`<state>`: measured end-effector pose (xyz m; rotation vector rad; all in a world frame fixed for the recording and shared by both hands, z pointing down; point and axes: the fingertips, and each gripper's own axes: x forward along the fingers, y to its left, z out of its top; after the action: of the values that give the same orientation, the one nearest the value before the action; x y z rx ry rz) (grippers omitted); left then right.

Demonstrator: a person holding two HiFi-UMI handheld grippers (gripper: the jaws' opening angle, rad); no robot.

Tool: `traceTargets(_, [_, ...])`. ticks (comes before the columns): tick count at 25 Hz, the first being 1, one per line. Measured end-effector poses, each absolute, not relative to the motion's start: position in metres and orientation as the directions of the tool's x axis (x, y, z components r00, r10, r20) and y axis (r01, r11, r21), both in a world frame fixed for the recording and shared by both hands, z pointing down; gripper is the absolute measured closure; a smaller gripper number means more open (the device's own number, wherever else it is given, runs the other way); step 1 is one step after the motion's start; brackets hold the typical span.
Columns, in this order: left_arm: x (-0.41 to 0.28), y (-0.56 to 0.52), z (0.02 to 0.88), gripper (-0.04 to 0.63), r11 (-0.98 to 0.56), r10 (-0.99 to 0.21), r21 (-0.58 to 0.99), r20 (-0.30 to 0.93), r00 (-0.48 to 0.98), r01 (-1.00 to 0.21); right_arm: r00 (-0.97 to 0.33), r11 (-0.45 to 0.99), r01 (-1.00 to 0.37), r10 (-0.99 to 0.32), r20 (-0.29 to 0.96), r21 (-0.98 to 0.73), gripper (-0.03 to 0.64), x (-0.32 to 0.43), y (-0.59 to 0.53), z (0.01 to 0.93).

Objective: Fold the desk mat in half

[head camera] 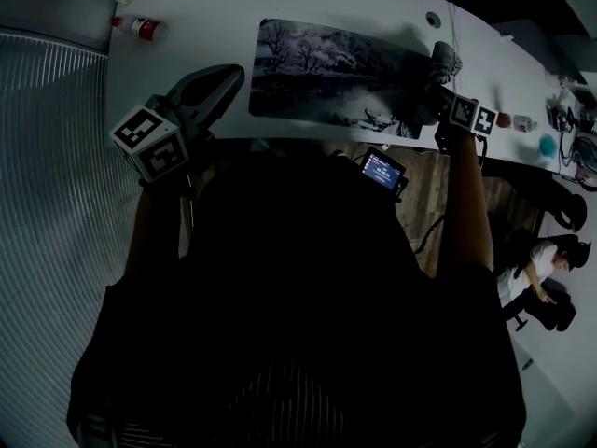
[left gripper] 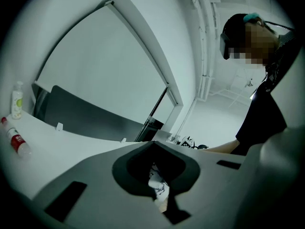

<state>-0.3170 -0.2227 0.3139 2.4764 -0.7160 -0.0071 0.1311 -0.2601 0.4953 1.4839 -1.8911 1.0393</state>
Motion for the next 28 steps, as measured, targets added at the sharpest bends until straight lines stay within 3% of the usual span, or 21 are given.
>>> traceTargets(12, [-0.363,-0.242,0.317,0.588,-0.678,-0.515,0.545,0.127,0.848,-0.493,-0.333,0.362,-0.912,-0.389,0.859,-0.19,0.589,0.014,-0.275,0.507])
traceTargets(17, [-0.371,-0.24,0.322,0.588,-0.674,-0.516,0.552,0.122,0.848,-0.49,-0.39,0.371,-0.893,-0.349,0.852,-0.257,0.591,-0.018,-0.273,0.512])
traceTargets(23, [-0.382,-0.24,0.326,0.588,-0.659,-0.532,0.56,0.125,0.838,-0.502,-0.338,0.455,-0.874,-0.32,0.885,-0.17,0.589,-0.032,-0.282,0.523])
traceTargets(28, [-0.389,-0.233,0.327,0.588,-0.641,-0.539,0.571,0.139,0.83,-0.512,-0.397,0.46,-0.853,-0.263,0.879,-0.248,0.589,-0.064,-0.279,0.525])
